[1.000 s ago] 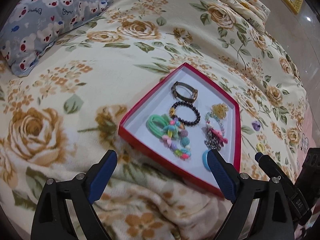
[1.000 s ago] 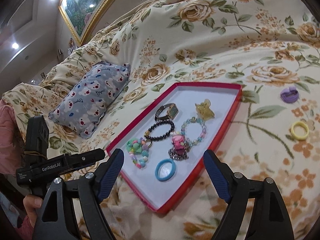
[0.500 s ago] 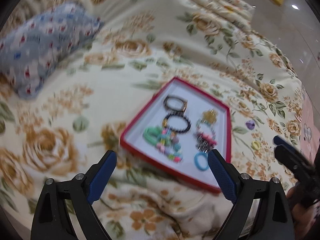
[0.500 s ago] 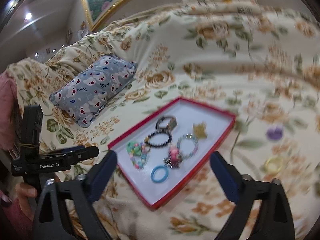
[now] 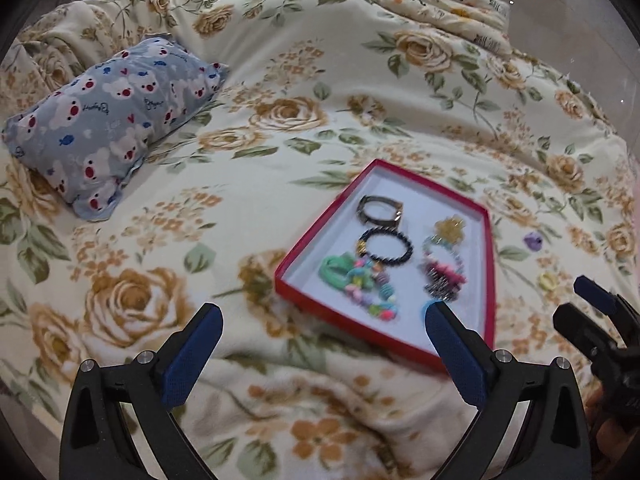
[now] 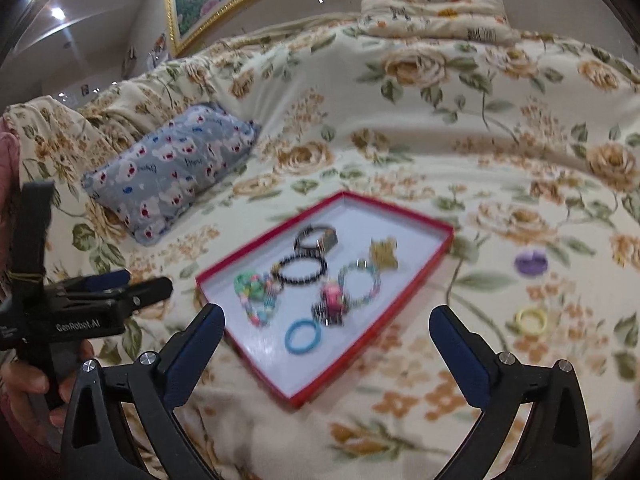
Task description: Organize jewelry
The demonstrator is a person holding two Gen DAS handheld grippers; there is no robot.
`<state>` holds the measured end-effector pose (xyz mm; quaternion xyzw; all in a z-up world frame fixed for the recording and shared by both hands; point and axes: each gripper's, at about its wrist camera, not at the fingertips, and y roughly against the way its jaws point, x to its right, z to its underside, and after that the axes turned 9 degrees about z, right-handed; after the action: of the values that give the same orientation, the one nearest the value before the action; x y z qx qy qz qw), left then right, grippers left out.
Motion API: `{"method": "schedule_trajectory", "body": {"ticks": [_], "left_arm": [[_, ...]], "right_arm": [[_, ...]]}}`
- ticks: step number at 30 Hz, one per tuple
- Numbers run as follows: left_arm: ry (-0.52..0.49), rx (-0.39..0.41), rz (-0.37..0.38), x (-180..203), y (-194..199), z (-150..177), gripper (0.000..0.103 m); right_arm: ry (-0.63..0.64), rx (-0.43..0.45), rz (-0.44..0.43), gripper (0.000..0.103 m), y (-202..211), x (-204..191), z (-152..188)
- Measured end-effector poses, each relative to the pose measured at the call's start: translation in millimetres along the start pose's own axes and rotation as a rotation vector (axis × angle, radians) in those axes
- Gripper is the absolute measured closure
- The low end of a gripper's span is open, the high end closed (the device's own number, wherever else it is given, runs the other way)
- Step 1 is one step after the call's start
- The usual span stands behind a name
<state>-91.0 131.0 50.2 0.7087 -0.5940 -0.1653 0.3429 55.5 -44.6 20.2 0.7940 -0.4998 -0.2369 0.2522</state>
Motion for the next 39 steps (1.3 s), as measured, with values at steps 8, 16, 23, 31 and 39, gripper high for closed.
{"method": "schedule_trajectory", "body": {"ticks": [8, 16, 23, 31, 39], "left_arm": [[-0.041, -0.011, -0.042, 12.9, -7.0, 3.0, 0.001], [-0.072, -0.011, -0.044, 15.2, -10.1, 11.6, 0.001], [-0.078, -0.002, -0.053, 14.9, -9.3, 14.6, 0.001], [-0.100, 0.017, -0.086, 19.8, -7.6, 18.1, 0.001], [-0.115, 0.034, -0.109, 22.6, -6.3, 21.8, 0.001]], "right_arm": [[-0.040, -0.059, 0.014, 0.000, -9.3, 5.7, 21.1], [-0.057, -0.042, 0.031, 0.000, -5.1, 10.7, 28.1], [-0.038, -0.021, 0.047, 0.000, -2.4, 7.6, 28.3], [0.004, -0.001, 0.065, 0.000, -2.0, 0.8, 30.1], [0.020, 0.020, 0.072, 0.000, -0.1, -0.6, 30.5]]}}
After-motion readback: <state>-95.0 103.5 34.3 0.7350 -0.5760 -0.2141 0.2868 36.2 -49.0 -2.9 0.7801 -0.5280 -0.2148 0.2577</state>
